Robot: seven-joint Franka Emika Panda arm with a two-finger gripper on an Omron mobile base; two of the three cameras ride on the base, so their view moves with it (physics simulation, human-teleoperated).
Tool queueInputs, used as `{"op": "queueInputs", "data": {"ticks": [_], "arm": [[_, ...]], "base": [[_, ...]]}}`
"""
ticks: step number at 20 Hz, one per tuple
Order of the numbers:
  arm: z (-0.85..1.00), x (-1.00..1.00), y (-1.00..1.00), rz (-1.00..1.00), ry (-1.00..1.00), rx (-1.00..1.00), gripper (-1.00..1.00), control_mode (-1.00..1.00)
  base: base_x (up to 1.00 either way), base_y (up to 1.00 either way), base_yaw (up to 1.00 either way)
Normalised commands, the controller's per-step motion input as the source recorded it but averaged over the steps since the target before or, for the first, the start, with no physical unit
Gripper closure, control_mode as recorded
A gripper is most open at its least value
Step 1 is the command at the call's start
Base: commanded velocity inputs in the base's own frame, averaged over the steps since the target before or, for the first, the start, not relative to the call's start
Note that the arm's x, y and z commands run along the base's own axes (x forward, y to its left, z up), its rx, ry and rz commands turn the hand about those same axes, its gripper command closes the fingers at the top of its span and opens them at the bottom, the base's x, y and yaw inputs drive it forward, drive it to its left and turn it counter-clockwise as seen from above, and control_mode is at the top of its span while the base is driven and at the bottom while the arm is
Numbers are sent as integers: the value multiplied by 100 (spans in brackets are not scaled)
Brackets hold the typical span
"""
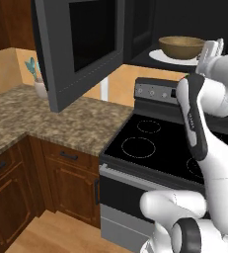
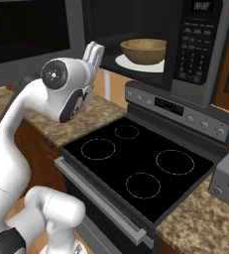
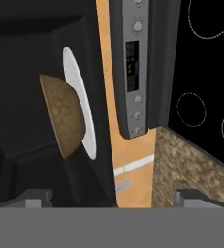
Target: Pick the potato from the sink and place it in the bowl. Then pick the bowl and place it in the microwave. Then close the microwave door and press the start button.
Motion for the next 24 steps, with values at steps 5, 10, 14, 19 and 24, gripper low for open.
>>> {"op": "queueInputs", "data": {"ticks": [5,10,14,19,24], "arm": [[5,-95,37,0,0,-2,-100,-100],[1,-83,52,0,1,-6,-100,-100],[0,-66,68,0,2,-2,-100,-100],[0,-34,92,-2,-2,0,-100,-100],[0,-4,93,0,0,-2,-100,-100]], "base": [[0,0,0],[0,0,0],[0,0,0],[0,0,0],[0,0,0]]}}
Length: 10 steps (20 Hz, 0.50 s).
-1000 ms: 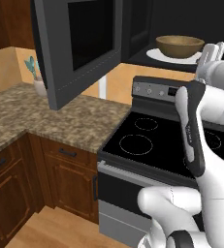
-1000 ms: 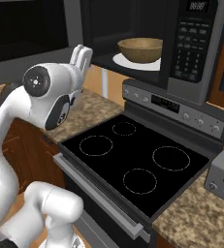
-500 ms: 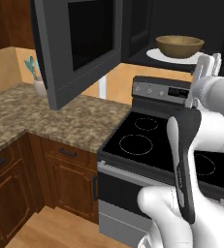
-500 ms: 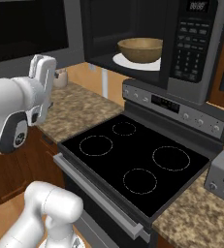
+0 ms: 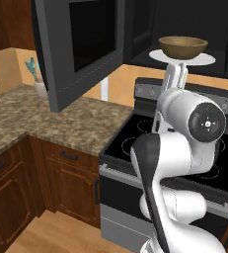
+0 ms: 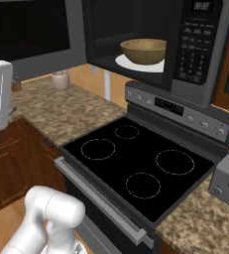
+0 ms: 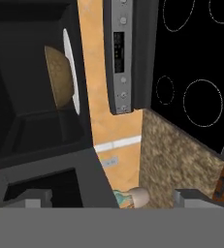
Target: Pick the potato from the sink and place it in the bowl. Then pick the bowl and place it in the microwave. Then close the microwave door and press the start button.
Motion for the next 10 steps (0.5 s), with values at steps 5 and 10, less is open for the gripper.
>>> {"op": "queueInputs", "data": {"ticks": [5,10], "arm": [[-6,-1,82,0,0,-2,-100,-100],[-8,-13,69,-2,0,0,-100,-100]], "base": [[0,0,0],[0,0,0]]}}
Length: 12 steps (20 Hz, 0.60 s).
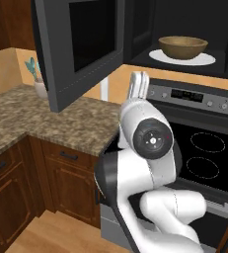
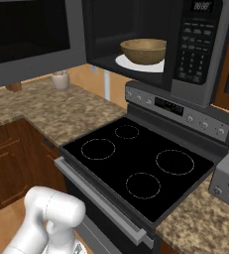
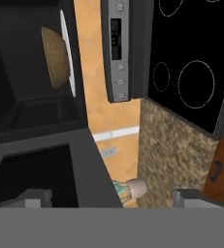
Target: Pick the potato from the sink and place it in the bowl. Then pick the bowl and place it in the microwave. Then close the microwave door and press the start button.
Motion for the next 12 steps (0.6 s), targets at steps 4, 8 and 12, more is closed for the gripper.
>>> {"op": "queueInputs", "data": {"ticks": [4,8,12], "arm": [[-33,-3,83,-4,0,0,-100,-100],[-54,-15,68,-4,0,0,-100,-100],[-61,-6,66,-2,-1,0,-100,-100]], "base": [[0,0,0],[0,0,0],[0,0,0]]}}
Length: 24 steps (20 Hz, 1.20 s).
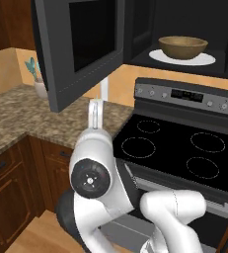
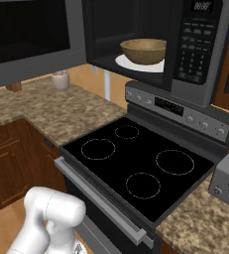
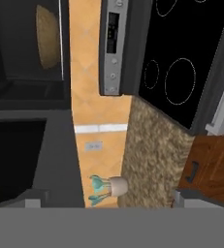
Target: Pick the potato from the sink and place it in the bowl. Then pick the bowl and place it in the microwave. Then close the microwave door and press the start button.
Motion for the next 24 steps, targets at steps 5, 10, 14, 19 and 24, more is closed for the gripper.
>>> {"op": "queueInputs", "data": {"ticks": [5,10,14,19,24], "arm": [[-61,8,85,0,0,0,-100,-100],[-50,64,74,0,2,-1,-100,-100],[-47,72,95,-1,4,-5,-100,-100],[-11,50,50,-15,-5,-2,-100,-100],[0,37,0,-28,-20,0,-100,-100]], "base": [[0,0,0],[0,0,0],[0,0,0],[0,0,0],[0,0,0]]}}
